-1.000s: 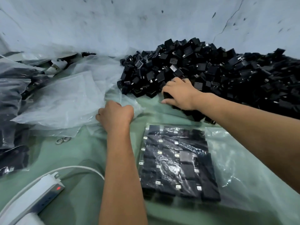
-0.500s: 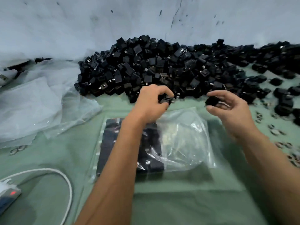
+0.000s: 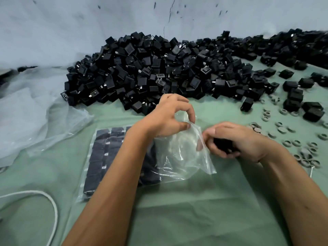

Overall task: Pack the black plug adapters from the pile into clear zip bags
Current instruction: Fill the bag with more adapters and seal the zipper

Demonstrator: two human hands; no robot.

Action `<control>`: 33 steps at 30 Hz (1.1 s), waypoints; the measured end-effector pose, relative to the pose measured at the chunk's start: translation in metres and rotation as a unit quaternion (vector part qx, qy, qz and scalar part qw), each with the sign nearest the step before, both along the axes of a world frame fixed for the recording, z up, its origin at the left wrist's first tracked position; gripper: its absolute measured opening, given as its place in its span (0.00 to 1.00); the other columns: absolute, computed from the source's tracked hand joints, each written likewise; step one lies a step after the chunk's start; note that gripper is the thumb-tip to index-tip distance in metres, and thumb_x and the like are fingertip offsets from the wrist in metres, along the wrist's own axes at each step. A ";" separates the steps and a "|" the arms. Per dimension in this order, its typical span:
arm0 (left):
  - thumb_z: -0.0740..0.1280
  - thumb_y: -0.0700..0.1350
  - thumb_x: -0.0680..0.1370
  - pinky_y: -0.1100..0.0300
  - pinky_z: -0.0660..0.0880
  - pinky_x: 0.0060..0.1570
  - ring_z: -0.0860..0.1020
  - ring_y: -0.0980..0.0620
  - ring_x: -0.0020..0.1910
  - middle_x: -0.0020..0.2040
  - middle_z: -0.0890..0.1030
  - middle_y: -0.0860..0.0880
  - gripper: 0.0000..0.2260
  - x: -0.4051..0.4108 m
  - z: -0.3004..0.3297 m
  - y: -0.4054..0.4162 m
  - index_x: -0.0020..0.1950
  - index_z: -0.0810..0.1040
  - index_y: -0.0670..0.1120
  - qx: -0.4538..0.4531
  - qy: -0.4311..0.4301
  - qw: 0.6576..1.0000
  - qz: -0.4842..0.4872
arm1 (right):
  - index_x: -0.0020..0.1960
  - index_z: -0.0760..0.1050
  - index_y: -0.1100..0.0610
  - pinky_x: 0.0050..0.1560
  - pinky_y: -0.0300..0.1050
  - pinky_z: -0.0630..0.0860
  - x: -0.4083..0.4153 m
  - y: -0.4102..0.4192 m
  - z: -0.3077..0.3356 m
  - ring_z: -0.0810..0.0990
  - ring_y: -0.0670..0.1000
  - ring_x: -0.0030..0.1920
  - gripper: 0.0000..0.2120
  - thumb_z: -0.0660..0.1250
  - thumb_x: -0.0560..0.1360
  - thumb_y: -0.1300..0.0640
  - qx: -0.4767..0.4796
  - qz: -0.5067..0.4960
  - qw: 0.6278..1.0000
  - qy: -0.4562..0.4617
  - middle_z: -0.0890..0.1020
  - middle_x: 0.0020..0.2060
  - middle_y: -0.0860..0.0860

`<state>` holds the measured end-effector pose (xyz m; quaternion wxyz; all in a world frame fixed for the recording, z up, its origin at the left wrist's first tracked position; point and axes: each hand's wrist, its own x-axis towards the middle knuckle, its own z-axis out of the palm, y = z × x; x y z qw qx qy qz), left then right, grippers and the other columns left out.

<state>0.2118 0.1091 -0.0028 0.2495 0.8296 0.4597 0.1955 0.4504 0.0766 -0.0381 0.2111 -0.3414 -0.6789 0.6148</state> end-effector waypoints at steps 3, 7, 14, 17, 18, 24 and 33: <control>0.75 0.43 0.75 0.61 0.53 0.70 0.58 0.56 0.73 0.68 0.72 0.54 0.10 -0.004 0.001 0.001 0.46 0.82 0.58 -0.002 -0.008 1.000 0.007 | 0.58 0.85 0.58 0.27 0.40 0.63 0.001 -0.007 0.005 0.67 0.50 0.27 0.21 0.73 0.76 0.42 -0.034 0.126 0.989 -0.065 0.74 0.29 0.54; 0.76 0.43 0.75 0.61 0.54 0.69 0.59 0.56 0.73 0.68 0.73 0.55 0.10 -0.006 0.003 0.000 0.45 0.82 0.59 -0.009 -0.010 1.000 0.006 | 0.49 0.88 0.56 0.29 0.36 0.65 -0.001 -0.010 0.007 0.69 0.47 0.30 0.11 0.78 0.71 0.51 -0.020 0.100 0.988 -0.117 0.76 0.32 0.56; 0.77 0.44 0.74 0.62 0.54 0.67 0.61 0.55 0.71 0.65 0.74 0.57 0.09 -0.007 0.006 -0.003 0.47 0.83 0.59 -0.034 0.002 0.999 -0.006 | 0.43 0.85 0.55 0.27 0.37 0.64 0.009 -0.009 0.011 0.69 0.49 0.28 0.13 0.71 0.79 0.47 0.038 -0.025 0.995 -0.087 0.75 0.30 0.55; 0.77 0.45 0.74 0.61 0.53 0.68 0.60 0.55 0.72 0.67 0.72 0.56 0.11 -0.005 0.008 -0.004 0.49 0.84 0.62 -0.049 0.005 0.999 -0.019 | 0.60 0.82 0.61 0.36 0.43 0.71 -0.002 -0.006 0.005 0.77 0.52 0.39 0.16 0.58 0.86 0.54 0.000 -0.144 0.989 0.010 0.80 0.47 0.62; 0.77 0.46 0.74 0.60 0.53 0.69 0.60 0.55 0.72 0.68 0.71 0.56 0.11 -0.005 0.008 -0.005 0.49 0.83 0.63 -0.049 0.004 0.999 -0.020 | 0.63 0.79 0.64 0.39 0.44 0.74 -0.005 -0.007 0.003 0.79 0.53 0.42 0.16 0.55 0.86 0.60 -0.032 -0.153 0.987 0.040 0.81 0.51 0.65; 0.79 0.46 0.73 0.47 0.58 0.77 0.61 0.53 0.75 0.70 0.72 0.55 0.10 -0.008 0.017 -0.007 0.45 0.83 0.62 -0.033 -0.032 0.999 -0.023 | 0.63 0.80 0.62 0.60 0.46 0.81 -0.012 -0.009 0.005 0.86 0.56 0.58 0.16 0.71 0.75 0.64 0.044 -0.089 0.994 0.053 0.86 0.55 0.59; 0.79 0.40 0.72 0.41 0.59 0.76 0.65 0.52 0.76 0.72 0.73 0.51 0.12 -0.009 0.022 -0.010 0.44 0.85 0.58 -0.048 -0.088 0.994 -0.043 | 0.53 0.85 0.63 0.54 0.53 0.84 -0.047 -0.009 -0.004 0.88 0.60 0.49 0.14 0.81 0.69 0.67 0.122 -0.035 0.991 0.038 0.88 0.48 0.58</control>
